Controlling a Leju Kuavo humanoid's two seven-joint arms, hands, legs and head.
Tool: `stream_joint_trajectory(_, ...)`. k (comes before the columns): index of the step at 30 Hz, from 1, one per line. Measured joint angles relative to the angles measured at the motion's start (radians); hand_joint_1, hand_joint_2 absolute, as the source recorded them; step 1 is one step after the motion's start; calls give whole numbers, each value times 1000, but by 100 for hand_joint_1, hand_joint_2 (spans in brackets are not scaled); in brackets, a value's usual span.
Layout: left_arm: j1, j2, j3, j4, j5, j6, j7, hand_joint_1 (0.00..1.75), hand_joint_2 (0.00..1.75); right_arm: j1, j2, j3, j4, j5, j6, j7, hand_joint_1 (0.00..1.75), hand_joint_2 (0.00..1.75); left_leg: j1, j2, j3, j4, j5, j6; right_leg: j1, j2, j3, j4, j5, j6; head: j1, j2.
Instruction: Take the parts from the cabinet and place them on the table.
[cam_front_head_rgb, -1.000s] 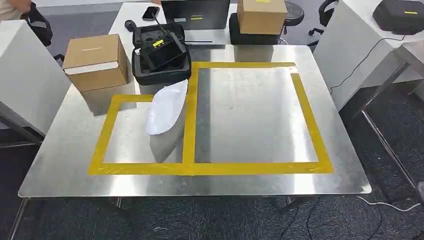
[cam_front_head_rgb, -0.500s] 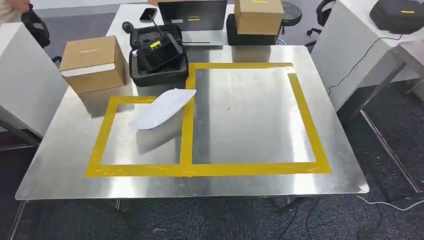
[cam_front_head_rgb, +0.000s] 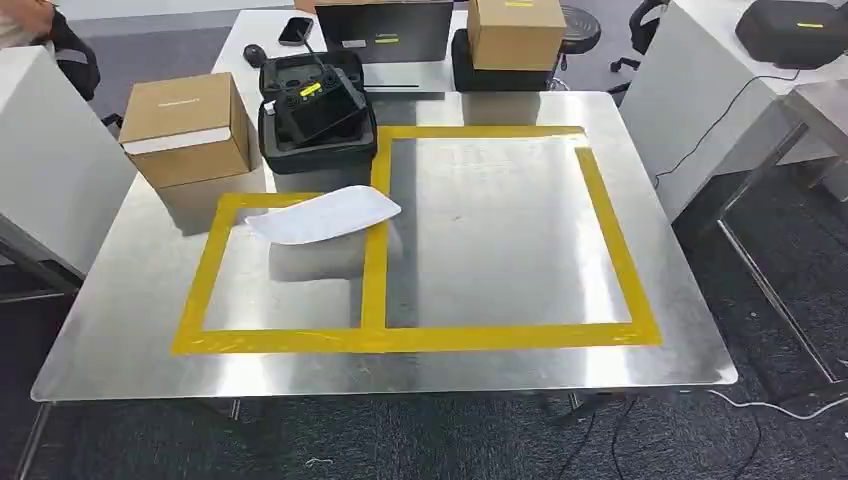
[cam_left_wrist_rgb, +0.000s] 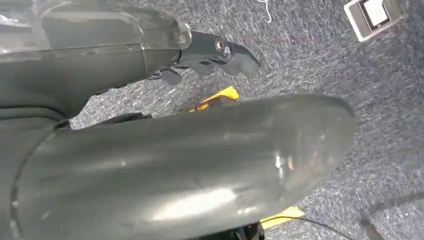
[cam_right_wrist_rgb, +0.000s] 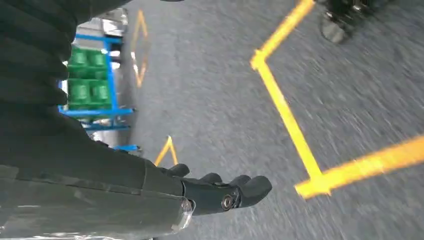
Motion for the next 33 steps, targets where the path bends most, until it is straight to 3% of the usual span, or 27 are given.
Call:
stream_joint_trajectory(9, -13, 7, -16, 0, -2, 3, 11, 0, 0, -5, 21, 24, 48, -5, 0, -37, 0, 175, -6, 1, 4, 5, -1, 13, -7, 3, 5, 1, 2, 13, -1, 0)
stream_joint_trajectory(11, -16, 7, -16, 0, -3, 3, 12, 0, 0, -5, 21, 26, 50, -5, 0, -42, 0, 175, 5, 4, 6, -8, 6, 16, -3, 5, 6, 2, -3, 15, -3, 0)
stream_joint_trajectory(12, -19, 7, -16, 0, -3, 3, 13, 0, 0, -6, 23, 29, 51, -5, 0, -46, 0, 175, 9, 6, 9, -11, 11, 18, -1, 0, -5, 28, -35, 22, -5, 0)
stream_joint_trajectory(13, -21, 7, -16, 0, -3, 3, 13, 0, 0, -8, 24, 30, 55, -6, 1, -48, 0, 175, 12, 7, 7, -11, 12, 20, -5, -3, -36, 102, -89, 30, 2, 0)
stream_joint_trajectory(15, -21, 8, -18, 0, -3, 3, 13, 0, 0, -10, 24, 30, 64, -15, 5, -51, 0, 175, 15, 10, 3, -10, 13, 20, -16, -6, -123, 308, -191, 43, 14, 0)
stream_joint_trajectory(16, -20, 8, -19, 0, -3, 3, 13, 0, 0, -11, 26, 30, 66, -16, 6, -51, 0, 175, 16, 11, 0, -9, 14, 18, -20, -8, -154, 384, -215, 47, 18, 0)
stream_joint_trajectory(17, -20, 8, -20, 0, -3, 3, 13, 0, 0, -11, 28, 30, 67, -17, 7, -51, 0, 175, 17, 10, -1, -8, 16, 15, -25, -11, -158, 400, -208, 50, 19, 0)
stream_joint_trajectory(18, -21, 8, -21, 0, -3, 3, 13, 0, 0, -10, 29, 30, 69, -17, 8, -51, 0, 175, 18, 9, -3, -6, 16, 14, -28, -12, -137, 366, -177, 51, 21, 0)
stream_joint_trajectory(20, -21, 8, -23, 0, -3, 3, 13, 0, 0, -11, 30, 31, 73, -18, 8, -51, 0, 175, 21, 2, -5, -4, 20, 5, -32, -12, -28, 157, -73, 51, 23, 0)
stream_joint_trajectory(21, -22, 8, -23, 0, -3, 3, 13, 0, 0, -12, 30, 31, 74, -18, 9, -51, 0, 175, 22, 0, -5, -2, 22, 1, -33, -12, 26, 60, -41, 51, 24, 0)
stream_joint_trajectory(22, -23, 8, -23, 0, -3, 3, 13, 0, 0, -14, 31, 31, 74, -18, 9, -51, 0, 175, 18, -2, -8, 0, 24, -6, -31, -9, 69, -12, -34, 47, 27, 0)
stream_joint_trajectory(23, -25, 8, -23, 0, -4, 3, 13, 0, 0, -15, 30, 31, 75, -18, 9, -52, 0, 175, 19, -3, -10, 0, 28, -14, -28, -5, 63, -10, -26, 35, 26, 0)
stream_joint_trajectory(25, -24, 8, -23, 0, -4, 3, 13, 0, 0, -18, 31, 31, 75, -21, 9, -52, 0, 175, 22, -3, -16, 2, 36, -26, -25, -6, 49, -3, -26, 26, 21, 0)
stream_joint_trajectory(26, -23, 8, -24, 0, -4, 3, 13, 0, 0, -18, 31, 31, 75, -21, 9, -52, 0, 175, 20, -4, -19, 1, 41, -33, -28, -8, 43, -7, -18, 17, 17, 0)
stream_joint_trajectory(27, -23, 10, -24, 0, -4, 3, 13, 0, 0, -21, 34, 31, 78, -24, 12, -52, 0, 175, 23, 1, -32, 17, 12, -40, -31, -15, 38, -12, -7, 7, 16, 0)
stream_joint_trajectory(28, -23, 10, -24, 0, -5, 3, 13, 0, 0, -23, 34, 31, 78, -24, 13, -52, 0, 175, 26, 6, -56, 75, -47, -46, -31, -15, 26, -12, 1, -2, 8, 0)
stream_joint_trajectory(29, -24, 10, -24, 0, -4, 3, 13, 0, 0, -22, 34, 31, 78, -24, 14, -52, 0, 175, 31, 11, -96, 177, -118, -52, -31, -15, 13, -11, 10, -7, -2, 0)
stream_joint_trajectory(30, -24, 10, -24, 0, -4, 3, 13, 0, 0, -22, 34, 32, 79, -24, 14, -52, 0, 175, 33, 13, -119, 245, -157, -55, -30, -15, 5, -10, 14, -6, -8, 0)
stream_joint_trajectory(31, -23, 10, -25, 0, -4, 3, 13, 0, 0, -20, 34, 34, 81, -24, 14, -51, 0, 175, 38, 13, -155, 357, -209, -61, -29, -15, -8, -8, 23, -6, -13, 0)
stream_joint_trajectory(32, -23, 10, -25, 0, -3, 3, 14, 0, 0, -18, 34, 38, 81, -24, 14, -50, 0, 175, 40, 14, -167, 411, -227, -63, -29, -15, -19, -4, 27, -5, -17, 0)
stream_joint_trajectory(33, -23, 10, -26, 0, -3, 3, 16, 0, 0, -17, 34, 39, 83, -28, 16, -49, 0, 175, 41, 15, -153, 410, -219, -64, -29, -15, -28, 0, 31, -4, -20, 0)
